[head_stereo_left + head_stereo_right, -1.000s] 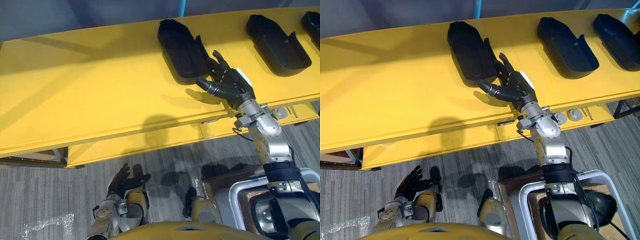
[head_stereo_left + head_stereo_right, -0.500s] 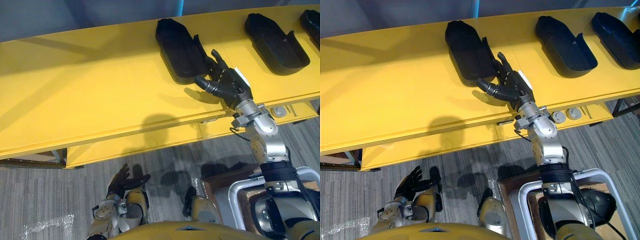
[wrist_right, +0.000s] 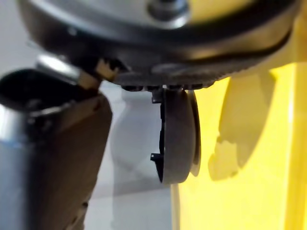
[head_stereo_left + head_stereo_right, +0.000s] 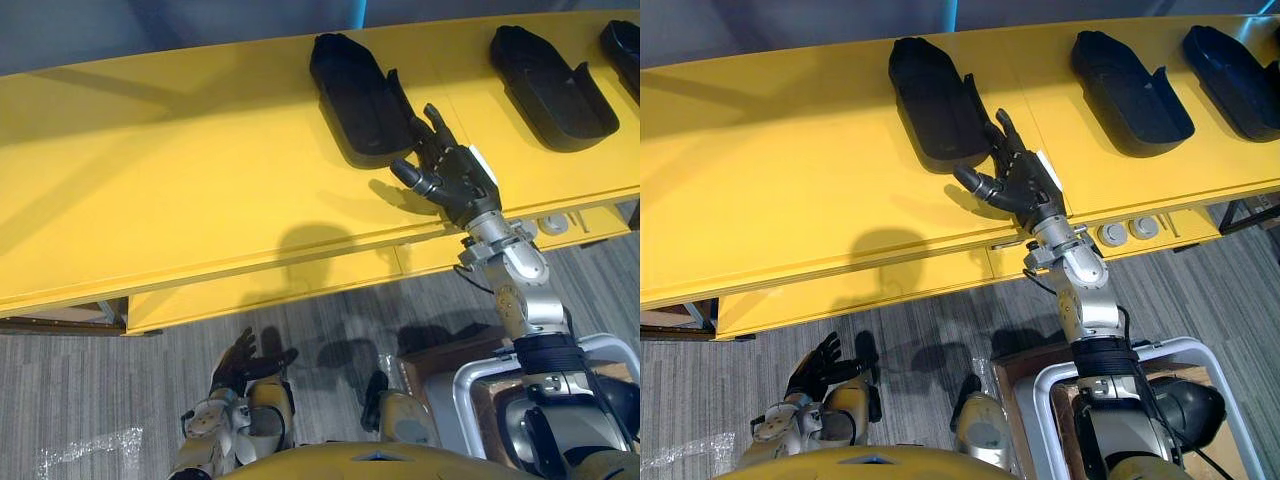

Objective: Walk over and take three plastic housings, then place them on the shelf

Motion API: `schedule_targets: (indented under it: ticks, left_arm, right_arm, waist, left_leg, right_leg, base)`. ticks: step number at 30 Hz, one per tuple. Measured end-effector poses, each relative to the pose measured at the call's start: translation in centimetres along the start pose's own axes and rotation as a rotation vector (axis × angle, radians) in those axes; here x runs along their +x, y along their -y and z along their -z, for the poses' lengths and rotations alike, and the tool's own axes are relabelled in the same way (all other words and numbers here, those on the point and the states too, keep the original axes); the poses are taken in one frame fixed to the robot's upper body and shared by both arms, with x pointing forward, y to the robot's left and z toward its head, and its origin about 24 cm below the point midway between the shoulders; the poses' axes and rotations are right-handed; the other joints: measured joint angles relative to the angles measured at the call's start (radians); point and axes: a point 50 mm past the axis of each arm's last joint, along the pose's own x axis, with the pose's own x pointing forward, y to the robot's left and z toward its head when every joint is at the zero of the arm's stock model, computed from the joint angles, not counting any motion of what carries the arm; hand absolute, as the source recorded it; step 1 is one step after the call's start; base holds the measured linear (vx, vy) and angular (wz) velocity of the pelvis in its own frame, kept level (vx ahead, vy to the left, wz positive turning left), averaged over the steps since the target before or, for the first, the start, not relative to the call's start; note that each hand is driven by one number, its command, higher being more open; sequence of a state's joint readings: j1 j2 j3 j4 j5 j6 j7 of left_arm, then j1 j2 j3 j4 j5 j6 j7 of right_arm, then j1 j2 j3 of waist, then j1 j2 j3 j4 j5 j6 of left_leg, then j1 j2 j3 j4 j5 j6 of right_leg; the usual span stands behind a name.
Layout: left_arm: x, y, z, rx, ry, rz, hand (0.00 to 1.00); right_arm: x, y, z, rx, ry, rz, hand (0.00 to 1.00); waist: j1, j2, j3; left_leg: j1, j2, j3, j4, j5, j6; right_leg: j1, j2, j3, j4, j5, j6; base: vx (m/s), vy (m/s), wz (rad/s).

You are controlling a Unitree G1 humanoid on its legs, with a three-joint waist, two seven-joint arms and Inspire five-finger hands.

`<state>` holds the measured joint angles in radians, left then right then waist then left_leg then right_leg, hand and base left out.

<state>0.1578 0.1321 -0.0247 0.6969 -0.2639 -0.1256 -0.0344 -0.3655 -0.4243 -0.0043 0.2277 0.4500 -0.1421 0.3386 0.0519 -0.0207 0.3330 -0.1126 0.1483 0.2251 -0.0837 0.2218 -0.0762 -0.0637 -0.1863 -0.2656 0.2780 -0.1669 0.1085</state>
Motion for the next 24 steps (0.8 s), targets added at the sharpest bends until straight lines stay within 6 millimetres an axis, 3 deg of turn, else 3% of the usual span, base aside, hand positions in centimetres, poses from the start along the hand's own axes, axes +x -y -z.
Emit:
schedule_targets:
  ticks: [20, 24]
  left_arm:
    - [0.0, -0.5, -0.2, 0.013, 0.000, -0.007, 1.00]
    - [0.1, -0.5, -0.2, 0.013, 0.000, -0.007, 1.00]
  right_arm:
    - [-0.3, -0.4, 0.3, 0.027, 0.002, -0.028, 1.00]
    - [-0.4, -1.1, 0.4, -0.054, 0.020, 0.009, 1.00]
  waist:
    - [-0.005, -0.017, 0.007]
    - [-0.003, -0.018, 0.007]
  left_leg:
    - [0.001, 0.000, -0.006, 0.000, 0.000, 0.000]
    - [0.001, 0.000, -0.007, 0.000, 0.000, 0.000]
  right_leg:
    - [0.001, 0.002, -0.002, 0.000, -0.002, -0.001]
    - [0.001, 0.002, -0.002, 0.000, -0.002, -0.001]
  base:
    - [0.00, 0.000, 0.00]
    - [0.00, 0.000, 0.00]
